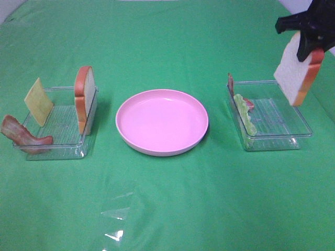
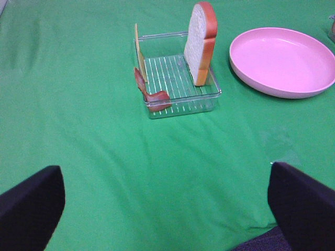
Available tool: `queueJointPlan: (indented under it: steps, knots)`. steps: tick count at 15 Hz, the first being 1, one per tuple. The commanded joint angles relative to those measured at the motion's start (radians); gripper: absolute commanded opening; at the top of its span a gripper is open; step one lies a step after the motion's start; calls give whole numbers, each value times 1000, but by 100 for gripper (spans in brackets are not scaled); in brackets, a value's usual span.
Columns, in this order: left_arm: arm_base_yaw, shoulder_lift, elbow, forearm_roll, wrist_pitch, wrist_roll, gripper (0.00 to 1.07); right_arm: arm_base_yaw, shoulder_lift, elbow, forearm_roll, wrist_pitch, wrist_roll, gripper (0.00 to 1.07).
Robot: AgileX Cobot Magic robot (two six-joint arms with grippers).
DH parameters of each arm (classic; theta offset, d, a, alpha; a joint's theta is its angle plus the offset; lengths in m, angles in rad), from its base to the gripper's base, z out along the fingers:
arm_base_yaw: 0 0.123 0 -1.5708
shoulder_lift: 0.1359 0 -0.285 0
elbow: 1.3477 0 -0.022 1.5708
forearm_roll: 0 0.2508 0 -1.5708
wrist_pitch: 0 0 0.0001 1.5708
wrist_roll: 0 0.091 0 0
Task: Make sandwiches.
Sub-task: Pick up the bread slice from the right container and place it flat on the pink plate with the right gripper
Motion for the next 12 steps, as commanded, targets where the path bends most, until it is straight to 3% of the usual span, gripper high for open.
queueJointPlan:
  steps: [1, 5, 8, 12]
  knots:
    - [3, 1, 1, 0, 0, -6, 100, 1, -70, -123, 23, 91, -9, 3]
    - [3, 1, 1, 0, 0, -6, 100, 1, -81, -139, 39, 106, -19, 3]
    - [3, 1, 1, 0, 0, -6, 100, 8, -81, -139, 148, 86, -30, 3]
    - [3, 1, 1, 0, 0, -6, 100, 153, -76, -139, 265, 44, -30, 3]
